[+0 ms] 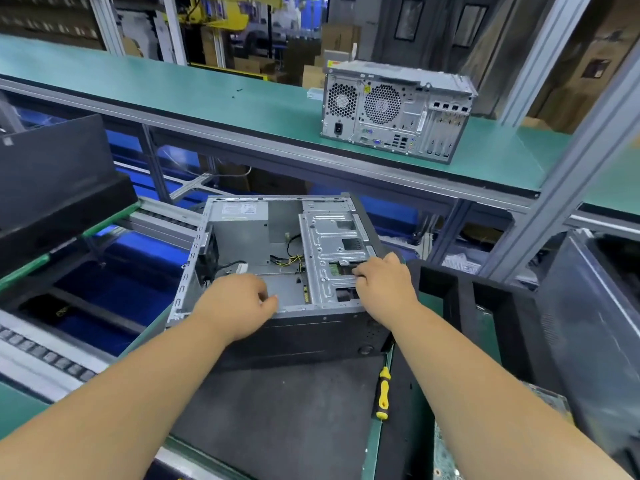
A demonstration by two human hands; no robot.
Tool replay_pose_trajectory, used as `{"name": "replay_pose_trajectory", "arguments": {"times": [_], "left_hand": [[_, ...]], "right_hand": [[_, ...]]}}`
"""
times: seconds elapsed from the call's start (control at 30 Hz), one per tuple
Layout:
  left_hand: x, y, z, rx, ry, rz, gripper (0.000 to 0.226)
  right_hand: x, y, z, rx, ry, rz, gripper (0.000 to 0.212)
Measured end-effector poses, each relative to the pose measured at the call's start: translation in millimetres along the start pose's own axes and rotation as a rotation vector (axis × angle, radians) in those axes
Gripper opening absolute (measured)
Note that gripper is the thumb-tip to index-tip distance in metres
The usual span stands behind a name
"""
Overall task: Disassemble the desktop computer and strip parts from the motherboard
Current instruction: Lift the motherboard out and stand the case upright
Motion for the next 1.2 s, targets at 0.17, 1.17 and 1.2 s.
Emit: {"name": "replay_pose_trajectory", "arguments": {"times": [0.17,1.17,1.2], "left_hand": [[25,-20,6,0.001,0.061,-0.153,0.024],[66,-12,29,-0.401,0.302,0.334,0.074],[58,-5,26,-0.389,0.315,0.423,0.08]], "right_hand": [[15,12,6,-0.031,0.086,-0.02,0.037],[90,31,-2,0.032,0.037,0.088,0.033],[86,31,-4,0.036,-0.003,0.084,0.032]]}}
Point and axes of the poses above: each hand's wrist, its own y-axis away from the middle knuckle, its own z-axis out of the back of the hand, x = y × z, the point moved 6 cm from there along -y, towards the middle knuckle, and after that the axes turned 12 degrees about -x, right-handed, at the moved point
